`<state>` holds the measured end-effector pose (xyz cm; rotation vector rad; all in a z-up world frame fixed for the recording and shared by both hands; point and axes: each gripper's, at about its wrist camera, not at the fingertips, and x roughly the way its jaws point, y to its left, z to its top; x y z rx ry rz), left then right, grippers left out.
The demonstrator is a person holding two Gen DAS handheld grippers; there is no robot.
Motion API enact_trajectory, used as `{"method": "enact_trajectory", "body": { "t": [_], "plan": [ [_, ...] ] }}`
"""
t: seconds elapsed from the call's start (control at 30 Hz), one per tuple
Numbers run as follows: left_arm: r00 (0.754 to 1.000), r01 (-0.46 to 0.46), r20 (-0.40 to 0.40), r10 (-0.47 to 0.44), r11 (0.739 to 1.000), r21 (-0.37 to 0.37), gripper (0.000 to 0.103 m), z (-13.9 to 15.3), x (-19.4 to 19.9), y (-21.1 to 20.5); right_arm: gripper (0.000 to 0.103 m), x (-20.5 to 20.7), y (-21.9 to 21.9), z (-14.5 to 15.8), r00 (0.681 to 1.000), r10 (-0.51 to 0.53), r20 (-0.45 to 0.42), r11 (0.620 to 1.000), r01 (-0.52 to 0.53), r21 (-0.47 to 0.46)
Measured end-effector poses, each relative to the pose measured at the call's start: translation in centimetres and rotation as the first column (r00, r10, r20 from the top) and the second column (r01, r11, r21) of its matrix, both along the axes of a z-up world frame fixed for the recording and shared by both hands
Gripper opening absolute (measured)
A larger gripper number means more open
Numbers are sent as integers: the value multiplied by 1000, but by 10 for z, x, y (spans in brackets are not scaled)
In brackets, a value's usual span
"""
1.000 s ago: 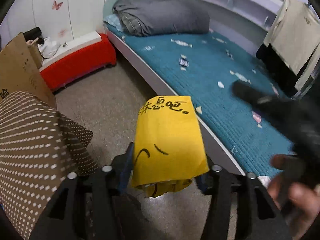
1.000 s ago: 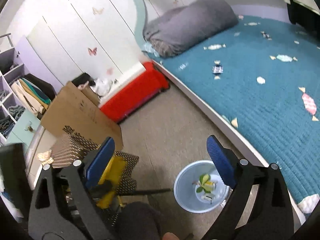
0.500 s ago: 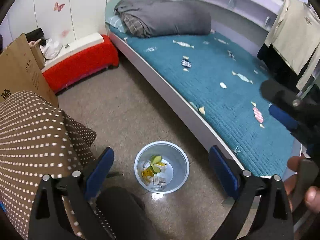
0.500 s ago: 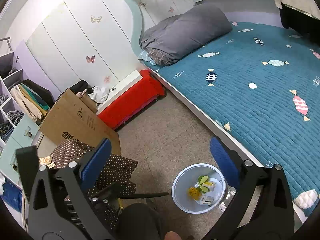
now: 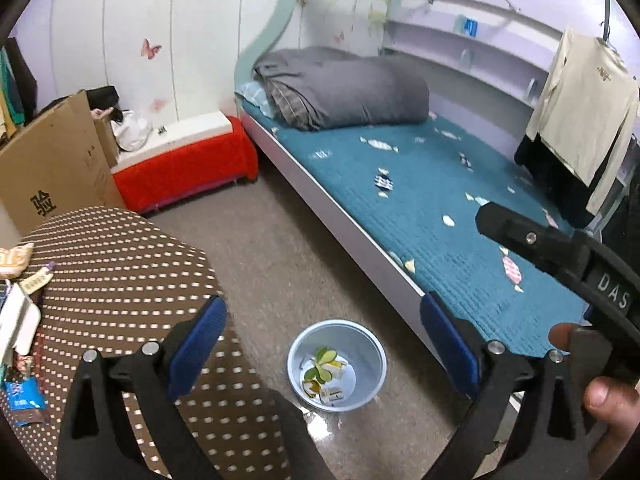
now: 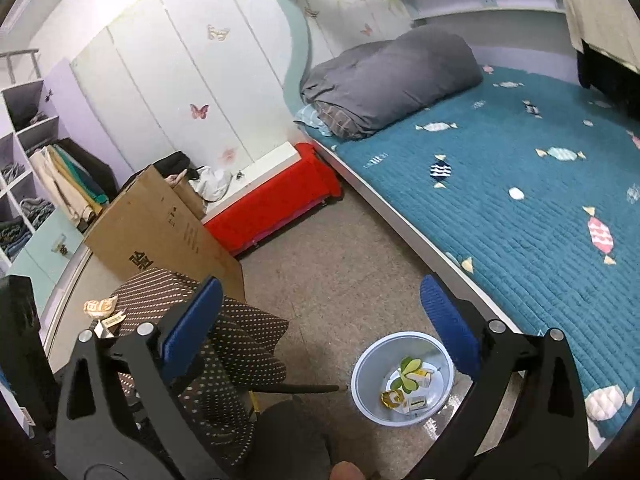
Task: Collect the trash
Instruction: 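Lower the yellow bag into the wastebasket and open the left gripper, then grasp the blue snack wrapper on the table with the right gripper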
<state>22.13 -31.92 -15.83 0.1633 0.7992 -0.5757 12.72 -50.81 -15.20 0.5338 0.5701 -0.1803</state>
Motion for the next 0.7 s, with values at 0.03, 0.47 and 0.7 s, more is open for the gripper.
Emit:
{"method": "enact_trajectory", "body": {
  "t": [0.03, 0.47, 0.7],
  "plan": [
    [1000, -4, 4, 4, 1000, -6, 96, 3, -1, 4, 97, 0, 5, 4, 1000, 8, 5, 1000, -7, -8],
    [987, -125, 93, 130, 991, -53, 96, 35, -14, 85, 97, 8, 72, 38, 992, 122, 35, 990, -119, -71],
    [973, -191, 115, 200, 978, -80, 96, 47, -16, 132, 97, 16, 115, 50, 979, 202, 37, 975, -197, -105]
  ]
}}
